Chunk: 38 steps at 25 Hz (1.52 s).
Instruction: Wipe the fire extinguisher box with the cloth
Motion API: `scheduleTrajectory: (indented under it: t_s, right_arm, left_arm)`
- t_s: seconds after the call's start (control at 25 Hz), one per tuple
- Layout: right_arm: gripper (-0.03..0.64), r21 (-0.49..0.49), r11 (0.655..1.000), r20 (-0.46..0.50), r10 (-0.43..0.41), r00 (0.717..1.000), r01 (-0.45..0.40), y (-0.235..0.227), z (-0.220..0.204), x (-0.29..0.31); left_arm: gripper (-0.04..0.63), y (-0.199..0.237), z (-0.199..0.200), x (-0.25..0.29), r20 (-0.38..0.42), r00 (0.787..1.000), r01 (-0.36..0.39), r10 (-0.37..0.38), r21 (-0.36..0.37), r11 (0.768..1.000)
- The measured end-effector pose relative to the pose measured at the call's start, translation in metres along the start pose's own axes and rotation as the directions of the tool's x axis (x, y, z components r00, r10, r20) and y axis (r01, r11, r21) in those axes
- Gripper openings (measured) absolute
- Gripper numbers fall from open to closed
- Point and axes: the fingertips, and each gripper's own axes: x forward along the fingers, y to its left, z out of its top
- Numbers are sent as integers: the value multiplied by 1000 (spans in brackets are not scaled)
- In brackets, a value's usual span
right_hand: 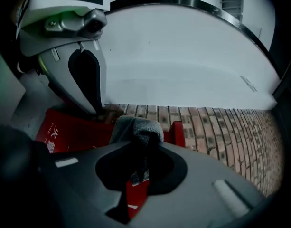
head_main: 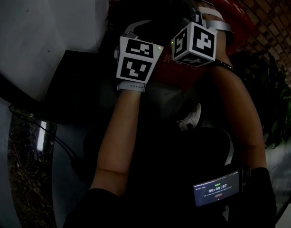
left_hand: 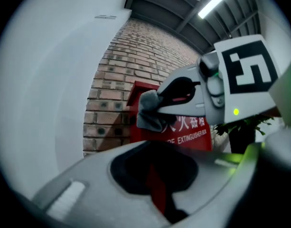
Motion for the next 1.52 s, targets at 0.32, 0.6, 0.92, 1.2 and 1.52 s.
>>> scheduleTrajectory:
  t_s: [0.32,0.6,0.92,1.2,1.52]
  right_arm:
    - [32,8,1000,18,-25,1000,25,7,-3,10]
    - [32,15,1000,-19,-19,1000,19,11,-32,-3]
    - [32,28,1000,-87,-7,996,9,14,-79,-22]
    - [32,42,999,-157,6,988,0,18,-128,-37]
    - [32,51,998,-256,32,966,-19,24,-188,-60]
  left_arm:
    - [3,-8,-4,6,-8,1000,24,-24,2,1000]
    - [3,-31,-3,11,10,997,71,-71,-32,997]
    - [3,-66,-5,19,8,991,136,-136,-11,991]
    - [3,-93,1,26,15,987,162,-162,29,986]
    - [3,-109,-10,30,-19,983,184,-183,54,981]
